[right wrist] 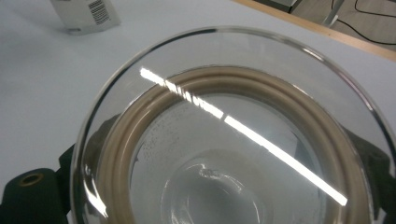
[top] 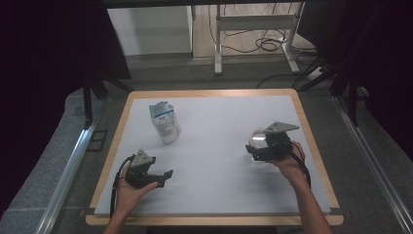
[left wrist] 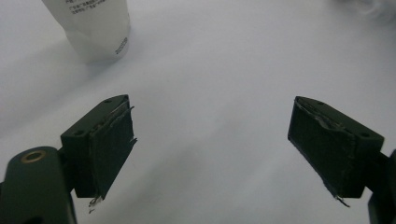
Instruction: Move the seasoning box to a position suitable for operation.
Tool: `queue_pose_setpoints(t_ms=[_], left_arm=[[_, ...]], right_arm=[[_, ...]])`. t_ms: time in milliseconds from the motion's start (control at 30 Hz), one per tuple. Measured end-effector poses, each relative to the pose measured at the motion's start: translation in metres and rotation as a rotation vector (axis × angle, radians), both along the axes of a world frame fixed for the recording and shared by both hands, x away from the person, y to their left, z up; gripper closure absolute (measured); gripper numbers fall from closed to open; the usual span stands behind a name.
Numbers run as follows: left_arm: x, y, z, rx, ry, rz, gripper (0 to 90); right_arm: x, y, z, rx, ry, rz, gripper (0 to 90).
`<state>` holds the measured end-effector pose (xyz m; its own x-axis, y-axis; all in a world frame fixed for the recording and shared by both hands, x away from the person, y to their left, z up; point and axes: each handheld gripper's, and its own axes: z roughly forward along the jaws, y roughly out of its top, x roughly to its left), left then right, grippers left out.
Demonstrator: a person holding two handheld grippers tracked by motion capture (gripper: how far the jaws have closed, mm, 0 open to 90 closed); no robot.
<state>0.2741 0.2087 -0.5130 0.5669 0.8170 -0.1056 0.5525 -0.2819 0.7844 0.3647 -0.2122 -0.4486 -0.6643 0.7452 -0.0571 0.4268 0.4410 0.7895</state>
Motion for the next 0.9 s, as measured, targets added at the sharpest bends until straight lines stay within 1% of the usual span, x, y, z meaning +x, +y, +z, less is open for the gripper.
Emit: queue_pose_setpoints(t_ms=[67,100,167,200,233,300,367,400,500,567,667,700,733,833,900], left_arm=[[-0.001,-0.001,0.0,0.002,-0.003,-0.001,14.6],[-0.001,-0.001,0.0,0.002,-0.003,-0.001,14.6],[-0.001,-0.001,0.0,0.002,-0.003,0.0,14.6],[-0.001,0.0,0.0,0.003,-0.002,0.0,14.6],[-0.001,0.0,0.0,0.003,-0.001,0.001,14.6],[-0.001,0.0,0.0,0.003,0.002,0.002,14.6],[-0.001,0.0,-0.001,0.004,0.003,0.002,14.6],[-0.001,0.0,-0.001,0.005,0.003,0.002,14.6],[-0.001,-0.001,-0.001,0.005,0.003,0.002,14.6],[-0.001,-0.001,-0.001,0.005,0.003,0.001,14.6],[-0.002,-0.001,-0.001,0.006,0.003,-0.001,14.6],[-0.002,-0.002,-0.001,0.006,0.003,-0.001,14.6],[-0.001,-0.002,-0.001,0.007,0.003,-0.001,14.6],[-0.001,-0.002,-0.002,0.012,0.006,-0.002,14.6],[-0.001,-0.003,-0.002,0.012,0.008,-0.002,14.6]], right_arm=[[-0.01,0.002,-0.003,0.002,0.001,0.022,11.4],[-0.01,0.002,-0.003,0.002,0.001,0.022,11.4],[-0.018,0.005,-0.007,0.005,0.011,0.033,11.4],[-0.018,0.005,-0.007,0.005,0.011,0.033,11.4],[-0.022,0.006,-0.01,0.01,0.017,0.042,11.3],[-0.024,0.007,-0.012,0.011,0.021,0.047,11.4],[-0.029,0.009,-0.014,0.003,0.03,0.048,11.4],[-0.032,0.01,-0.016,0.003,0.032,0.059,11.3],[-0.036,0.011,-0.018,0.005,0.043,0.067,11.4],[-0.037,0.012,-0.019,0.006,0.042,0.074,11.4],[-0.038,0.013,-0.024,0.024,0.066,0.097,11.3],[-0.038,0.013,-0.024,0.024,0.066,0.097,11.3],[-0.038,0.015,-0.026,0.014,0.071,0.11,11.3],[-0.038,0.016,-0.028,0.011,0.076,0.117,11.3],[-0.037,0.018,-0.032,0.0,0.078,0.123,11.3]])
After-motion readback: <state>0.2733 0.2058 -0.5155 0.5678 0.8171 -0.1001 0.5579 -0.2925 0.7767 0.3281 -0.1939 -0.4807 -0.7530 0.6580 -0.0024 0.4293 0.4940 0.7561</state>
